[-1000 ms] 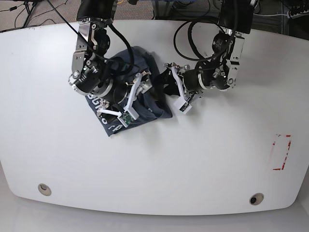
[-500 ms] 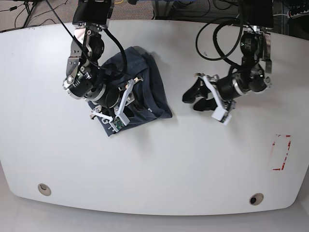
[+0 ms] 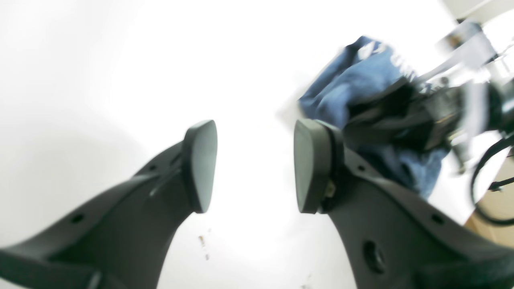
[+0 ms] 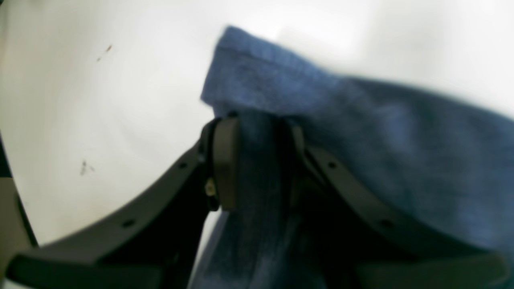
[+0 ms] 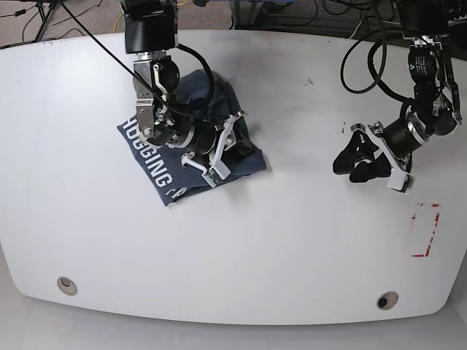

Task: Layout the t-shirt on the table in an organized manner, then fold the t-shirt properly
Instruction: 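Move the left gripper back and grasp the shirt edge again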

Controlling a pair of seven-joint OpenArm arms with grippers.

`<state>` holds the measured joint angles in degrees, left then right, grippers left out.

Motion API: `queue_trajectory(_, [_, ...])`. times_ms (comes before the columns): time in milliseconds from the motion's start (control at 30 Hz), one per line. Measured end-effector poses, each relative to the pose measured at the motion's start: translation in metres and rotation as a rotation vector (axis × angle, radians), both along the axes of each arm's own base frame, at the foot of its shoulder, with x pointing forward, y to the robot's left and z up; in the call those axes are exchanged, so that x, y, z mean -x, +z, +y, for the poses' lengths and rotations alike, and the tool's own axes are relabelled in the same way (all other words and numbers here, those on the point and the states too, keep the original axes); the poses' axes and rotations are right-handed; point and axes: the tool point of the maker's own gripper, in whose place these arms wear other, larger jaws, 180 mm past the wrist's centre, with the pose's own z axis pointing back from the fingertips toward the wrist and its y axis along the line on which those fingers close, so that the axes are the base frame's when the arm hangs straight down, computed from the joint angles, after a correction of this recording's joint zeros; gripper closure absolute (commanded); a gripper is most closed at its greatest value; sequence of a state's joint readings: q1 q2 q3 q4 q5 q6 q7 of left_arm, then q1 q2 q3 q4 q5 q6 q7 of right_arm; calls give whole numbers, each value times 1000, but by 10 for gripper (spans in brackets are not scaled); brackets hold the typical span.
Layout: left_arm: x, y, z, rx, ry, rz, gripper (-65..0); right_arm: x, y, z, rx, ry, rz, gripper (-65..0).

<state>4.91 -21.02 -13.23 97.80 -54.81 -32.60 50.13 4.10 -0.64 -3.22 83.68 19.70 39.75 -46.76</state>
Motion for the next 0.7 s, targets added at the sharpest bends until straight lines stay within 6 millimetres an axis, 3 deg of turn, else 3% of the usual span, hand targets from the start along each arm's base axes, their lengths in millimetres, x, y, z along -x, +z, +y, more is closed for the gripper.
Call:
queue_trajectory(100, [1, 0, -1, 5, -4, 2, -287, 2, -3, 1, -6, 0, 9, -154])
queue_trajectory(233, [4, -3, -17, 3, -49, 11, -287, -6, 15, -15, 28, -26, -34, -154])
queue_trajectory(467, [20, 3, -103, 78, -255, -4, -287, -32, 84, -83, 183, -131, -220, -159])
queue_trajectory(600, [28, 0, -134, 92, -322, 0, -287, -39, 94, -108, 253, -156, -259, -155])
queue_trajectory(700, [38, -13, -159, 45, -376, 19, -287, -45, 86, -122, 293, -148, -240, -154])
